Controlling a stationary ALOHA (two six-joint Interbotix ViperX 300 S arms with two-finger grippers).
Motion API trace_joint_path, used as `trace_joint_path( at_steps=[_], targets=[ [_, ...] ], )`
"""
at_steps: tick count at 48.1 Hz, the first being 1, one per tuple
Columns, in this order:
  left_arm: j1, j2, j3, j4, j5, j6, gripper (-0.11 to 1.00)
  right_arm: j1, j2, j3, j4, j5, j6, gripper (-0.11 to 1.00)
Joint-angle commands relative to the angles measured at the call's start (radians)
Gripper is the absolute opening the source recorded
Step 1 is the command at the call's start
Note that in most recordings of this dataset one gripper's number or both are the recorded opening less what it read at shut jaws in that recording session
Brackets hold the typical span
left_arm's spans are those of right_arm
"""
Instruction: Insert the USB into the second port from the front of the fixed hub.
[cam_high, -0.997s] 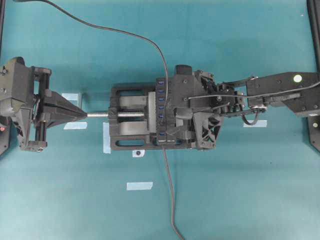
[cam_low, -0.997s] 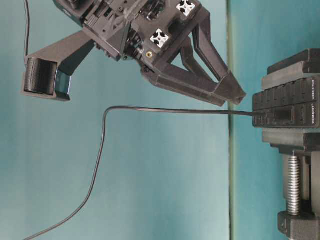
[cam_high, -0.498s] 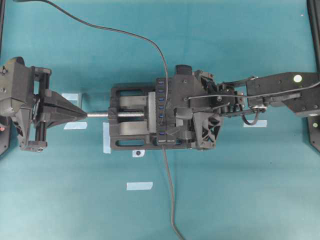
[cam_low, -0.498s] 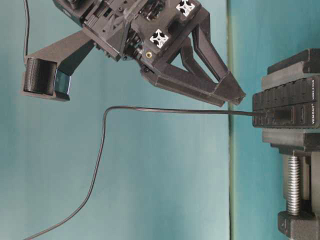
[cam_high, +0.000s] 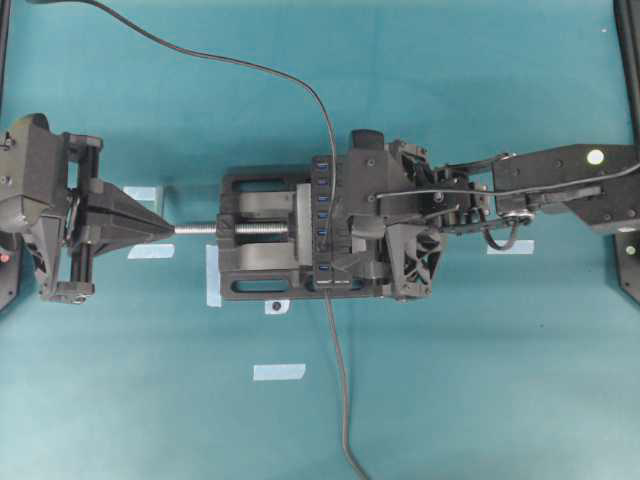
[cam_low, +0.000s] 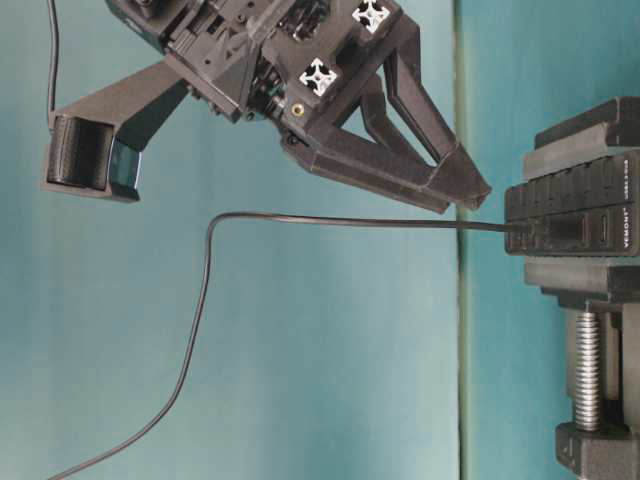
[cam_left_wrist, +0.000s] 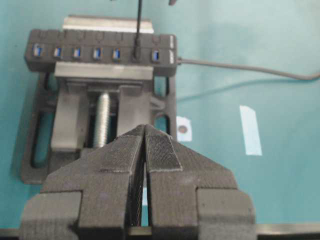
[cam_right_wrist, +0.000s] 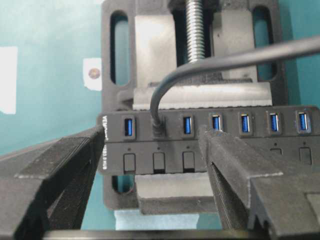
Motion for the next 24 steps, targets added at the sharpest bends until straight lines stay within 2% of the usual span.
trace_joint_path(
  at_steps=[1, 24],
  targets=[
    [0.002, -0.002, -0.009, 0.000, -0.011, -0.002, 0.00, 0.003, -0.029, -0.006, -0.002, -0.008, 0.009, 0.80],
    [0.002, -0.002, -0.008, 0.002, -0.025, -0.003, 0.00, 0.003, -0.026, -0.006, 0.000, -0.008, 0.009, 0.80]
  ],
)
